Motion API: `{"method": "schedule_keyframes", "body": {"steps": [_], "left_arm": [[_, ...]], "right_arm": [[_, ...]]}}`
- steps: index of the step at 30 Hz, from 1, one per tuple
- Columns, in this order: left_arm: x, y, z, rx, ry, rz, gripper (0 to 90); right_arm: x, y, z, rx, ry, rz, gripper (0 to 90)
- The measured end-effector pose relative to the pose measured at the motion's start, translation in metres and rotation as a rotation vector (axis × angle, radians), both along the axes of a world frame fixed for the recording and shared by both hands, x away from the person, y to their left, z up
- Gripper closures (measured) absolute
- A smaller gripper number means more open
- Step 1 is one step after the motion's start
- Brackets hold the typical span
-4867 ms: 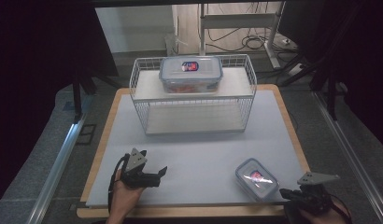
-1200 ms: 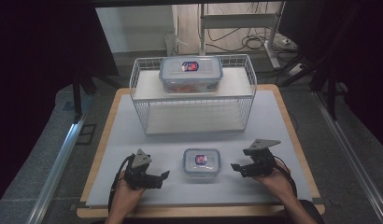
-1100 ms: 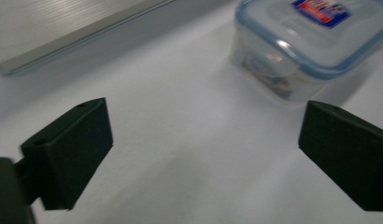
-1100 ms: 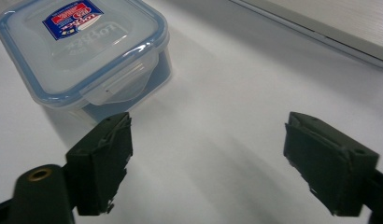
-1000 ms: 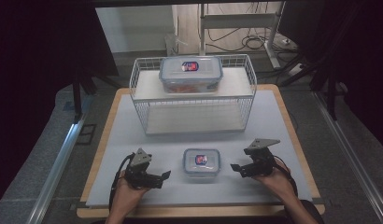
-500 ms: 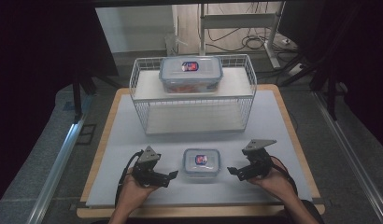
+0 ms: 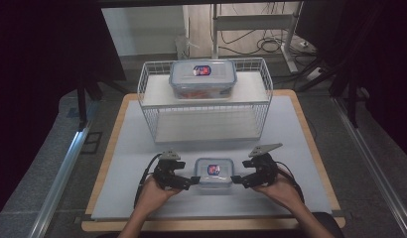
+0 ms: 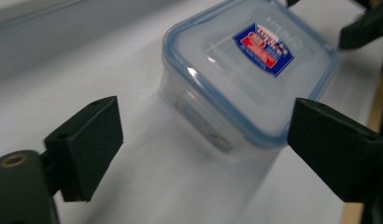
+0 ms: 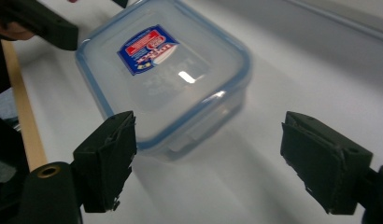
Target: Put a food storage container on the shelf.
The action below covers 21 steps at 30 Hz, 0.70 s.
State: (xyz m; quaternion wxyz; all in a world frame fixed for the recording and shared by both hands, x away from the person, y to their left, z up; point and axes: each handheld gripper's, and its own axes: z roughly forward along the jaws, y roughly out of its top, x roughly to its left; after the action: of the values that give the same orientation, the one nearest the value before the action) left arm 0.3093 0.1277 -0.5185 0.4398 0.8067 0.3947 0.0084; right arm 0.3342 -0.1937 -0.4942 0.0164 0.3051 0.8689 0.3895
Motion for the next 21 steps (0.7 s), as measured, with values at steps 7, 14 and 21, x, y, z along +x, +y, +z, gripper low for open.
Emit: {"method": "schedule_keyframes", "body": {"steps": [7, 14, 21], "left_arm": [[0.012, -0.009, -0.006, -0.064, 0.077, -0.056, 15.6], [0.007, -0.015, -0.003, -0.058, 0.108, -0.083, 23.7], [-0.002, -0.008, -0.001, -0.079, 0.11, -0.057, 36.0]], "right_arm": [[0.009, 0.009, -0.006, 0.043, 0.091, -0.006, 21.7], [0.015, 0.017, -0.017, 0.098, 0.239, 0.008, 21.2], [0.008, 0.012, -0.01, 0.095, 0.197, 0.005, 35.0]]}}
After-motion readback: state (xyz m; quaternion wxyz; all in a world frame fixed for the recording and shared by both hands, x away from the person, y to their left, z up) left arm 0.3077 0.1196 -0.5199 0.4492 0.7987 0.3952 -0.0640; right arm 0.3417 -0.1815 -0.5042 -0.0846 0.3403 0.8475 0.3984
